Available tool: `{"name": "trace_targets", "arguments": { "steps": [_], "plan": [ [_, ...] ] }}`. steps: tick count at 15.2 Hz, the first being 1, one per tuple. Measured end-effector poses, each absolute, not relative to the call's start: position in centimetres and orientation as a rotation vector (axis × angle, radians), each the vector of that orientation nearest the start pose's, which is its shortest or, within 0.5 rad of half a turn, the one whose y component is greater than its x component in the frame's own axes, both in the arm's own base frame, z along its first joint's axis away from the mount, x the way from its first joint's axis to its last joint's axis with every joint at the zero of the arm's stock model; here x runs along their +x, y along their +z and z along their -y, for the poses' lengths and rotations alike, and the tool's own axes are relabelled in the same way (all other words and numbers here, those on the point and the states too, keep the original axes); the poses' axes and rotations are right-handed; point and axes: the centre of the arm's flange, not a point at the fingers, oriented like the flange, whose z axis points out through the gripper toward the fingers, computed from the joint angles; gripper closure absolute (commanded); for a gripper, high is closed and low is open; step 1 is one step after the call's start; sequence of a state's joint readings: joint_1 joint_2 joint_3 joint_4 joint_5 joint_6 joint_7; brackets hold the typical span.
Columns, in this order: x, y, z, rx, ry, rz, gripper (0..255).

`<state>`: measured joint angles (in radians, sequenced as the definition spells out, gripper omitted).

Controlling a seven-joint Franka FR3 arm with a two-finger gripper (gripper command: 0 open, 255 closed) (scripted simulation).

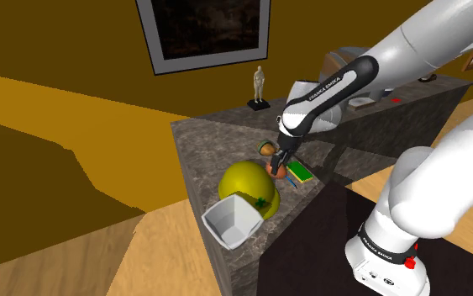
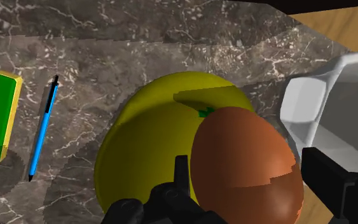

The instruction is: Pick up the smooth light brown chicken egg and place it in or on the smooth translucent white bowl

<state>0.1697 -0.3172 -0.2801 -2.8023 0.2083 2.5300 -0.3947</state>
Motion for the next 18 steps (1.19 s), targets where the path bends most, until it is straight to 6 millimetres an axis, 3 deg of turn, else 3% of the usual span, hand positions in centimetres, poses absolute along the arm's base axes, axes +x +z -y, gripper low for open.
{"name": "trace_targets", "arguments": {
  "steps": [16, 18],
  "plan": [
    [37.6, 29.9, -17.6, -2.938, -0.113, 0.187, 255],
    [37.7, 29.6, -19.0, -2.938, -0.112, 0.185, 255]
  ]
}}
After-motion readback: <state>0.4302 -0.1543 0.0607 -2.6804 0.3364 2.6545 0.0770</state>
